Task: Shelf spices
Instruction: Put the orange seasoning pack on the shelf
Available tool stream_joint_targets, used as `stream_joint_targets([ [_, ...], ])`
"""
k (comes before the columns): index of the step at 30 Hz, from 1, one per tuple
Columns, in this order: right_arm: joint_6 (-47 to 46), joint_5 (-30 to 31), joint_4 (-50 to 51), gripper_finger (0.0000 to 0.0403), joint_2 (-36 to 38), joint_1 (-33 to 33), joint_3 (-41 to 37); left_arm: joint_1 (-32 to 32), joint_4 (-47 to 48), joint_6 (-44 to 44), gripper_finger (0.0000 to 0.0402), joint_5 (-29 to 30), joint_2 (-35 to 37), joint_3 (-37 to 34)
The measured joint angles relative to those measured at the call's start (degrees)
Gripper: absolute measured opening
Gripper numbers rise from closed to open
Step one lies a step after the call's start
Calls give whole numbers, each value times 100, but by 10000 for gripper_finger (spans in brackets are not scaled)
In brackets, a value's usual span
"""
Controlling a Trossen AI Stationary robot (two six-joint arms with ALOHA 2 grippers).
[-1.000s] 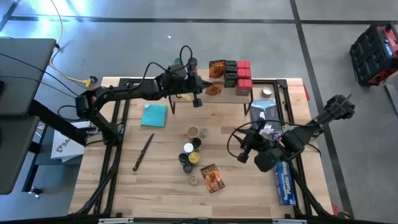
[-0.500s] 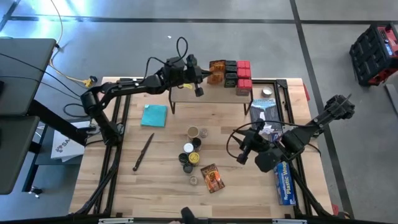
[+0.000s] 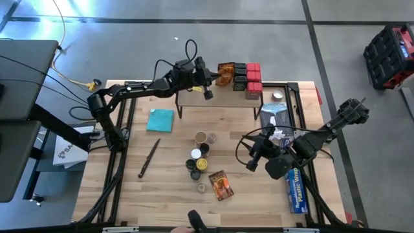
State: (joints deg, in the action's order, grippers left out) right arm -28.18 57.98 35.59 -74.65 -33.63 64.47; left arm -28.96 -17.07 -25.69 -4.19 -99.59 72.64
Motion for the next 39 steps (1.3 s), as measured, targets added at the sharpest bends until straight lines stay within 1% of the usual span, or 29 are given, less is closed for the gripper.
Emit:
stream_joint_targets([
  [7,10,-2,-4,89,0,0,0,-37,30,0,0,-66,-15,0],
  [12,15,-4,-9,89,0,2,0,-36,-33,2,0,-133,-172,-2],
  [29,16,-11,-28,89,-2,0,0,-75,-241,11,2,-111,-326,0],
  [33,16,-11,-28,89,-2,2,0,-75,-248,9,22,-114,-326,0],
  [39,17,-11,-28,89,-2,2,0,-75,-257,9,67,-114,-326,0],
])
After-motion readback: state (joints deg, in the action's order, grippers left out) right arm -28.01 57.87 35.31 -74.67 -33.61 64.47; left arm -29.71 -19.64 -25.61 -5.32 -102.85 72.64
